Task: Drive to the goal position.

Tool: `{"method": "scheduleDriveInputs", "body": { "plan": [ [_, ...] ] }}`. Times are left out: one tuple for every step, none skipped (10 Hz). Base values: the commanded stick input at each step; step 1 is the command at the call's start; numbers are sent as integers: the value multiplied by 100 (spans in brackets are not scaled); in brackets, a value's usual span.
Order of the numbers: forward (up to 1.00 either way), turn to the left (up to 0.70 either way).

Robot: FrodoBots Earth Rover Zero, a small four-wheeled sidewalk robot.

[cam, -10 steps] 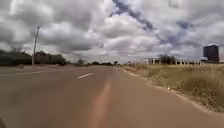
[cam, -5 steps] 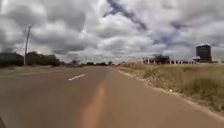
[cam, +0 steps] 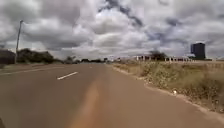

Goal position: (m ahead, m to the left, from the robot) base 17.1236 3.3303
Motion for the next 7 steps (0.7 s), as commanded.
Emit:
{"method": "scheduleDriveInputs", "body": {
  "plan": [
    [85, -32],
    [85, -33],
    [85, -25],
    [85, -10],
    [85, 0],
    [85, 0],
    [85, 0]
  ]
}}
